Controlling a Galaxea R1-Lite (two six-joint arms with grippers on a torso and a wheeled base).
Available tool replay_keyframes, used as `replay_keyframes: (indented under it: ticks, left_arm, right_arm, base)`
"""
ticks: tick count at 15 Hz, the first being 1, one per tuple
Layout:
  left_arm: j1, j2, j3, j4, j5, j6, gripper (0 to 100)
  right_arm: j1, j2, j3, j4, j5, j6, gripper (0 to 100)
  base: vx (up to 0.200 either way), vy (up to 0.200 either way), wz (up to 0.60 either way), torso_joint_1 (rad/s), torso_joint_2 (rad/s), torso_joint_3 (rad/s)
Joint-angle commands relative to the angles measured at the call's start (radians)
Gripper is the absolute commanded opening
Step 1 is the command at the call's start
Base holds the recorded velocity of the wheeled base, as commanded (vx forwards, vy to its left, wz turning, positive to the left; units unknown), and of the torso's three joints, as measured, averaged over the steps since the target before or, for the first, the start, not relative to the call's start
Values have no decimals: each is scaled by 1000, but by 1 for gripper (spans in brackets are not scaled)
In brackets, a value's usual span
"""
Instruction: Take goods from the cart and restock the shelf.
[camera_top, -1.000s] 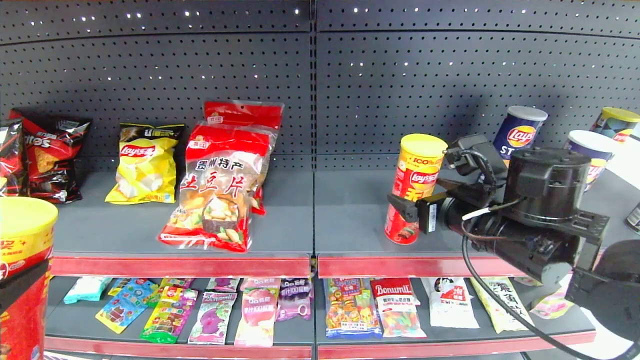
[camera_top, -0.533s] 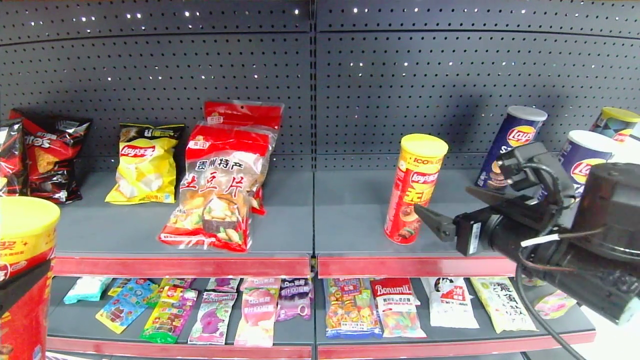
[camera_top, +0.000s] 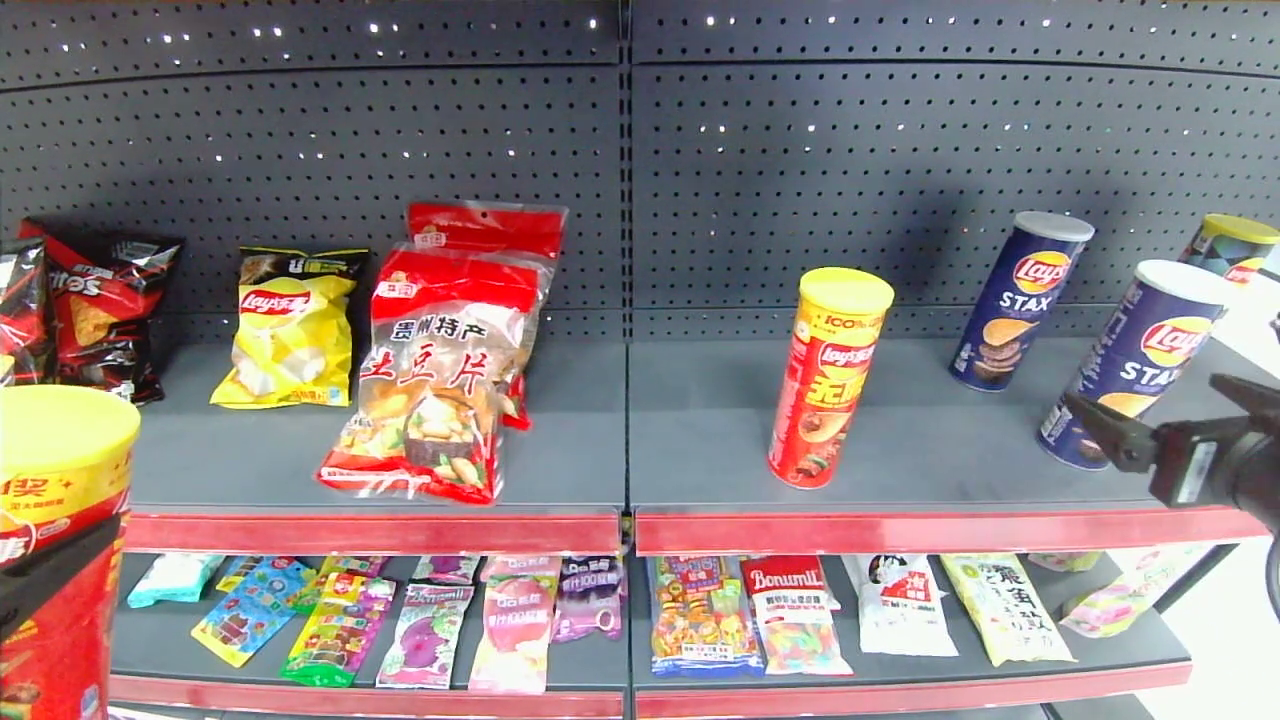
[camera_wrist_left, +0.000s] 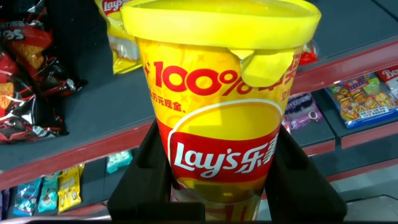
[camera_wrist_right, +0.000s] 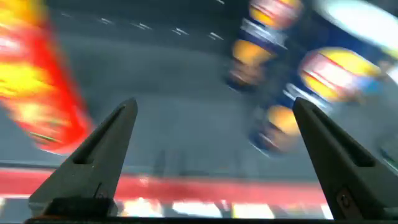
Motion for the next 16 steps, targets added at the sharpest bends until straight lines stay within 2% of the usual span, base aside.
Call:
replay_keyframes:
  ticks: [1, 5, 8, 14, 16]
  left_arm:
    - [-32, 4, -10, -1, 1, -3, 0]
    - [-38, -4, -16, -3, 1, -11, 0]
    - [-39, -1, -24, -3, 1, -14, 0]
    - [-39, 25, -70, -3, -8, -14, 0]
    - [-39, 25, -70, -4, -17, -29, 0]
  right_arm:
    - [-25, -216, 124, 81, 18, 4, 100]
    - [-29, -437, 294, 121, 22, 4, 100]
    - [-48, -512, 348, 123, 10, 4, 100]
    - [-210, -555, 372, 132, 18, 13, 100]
    - [-224, -679, 374, 298, 24, 14, 100]
  base:
    - [0, 0, 0, 0, 0, 0]
    - [0, 0, 0, 0, 0, 0]
    - [0, 0, 0, 0, 0, 0]
    - [0, 0, 0, 0, 0, 0]
    - [0, 0, 0, 0, 0, 0]
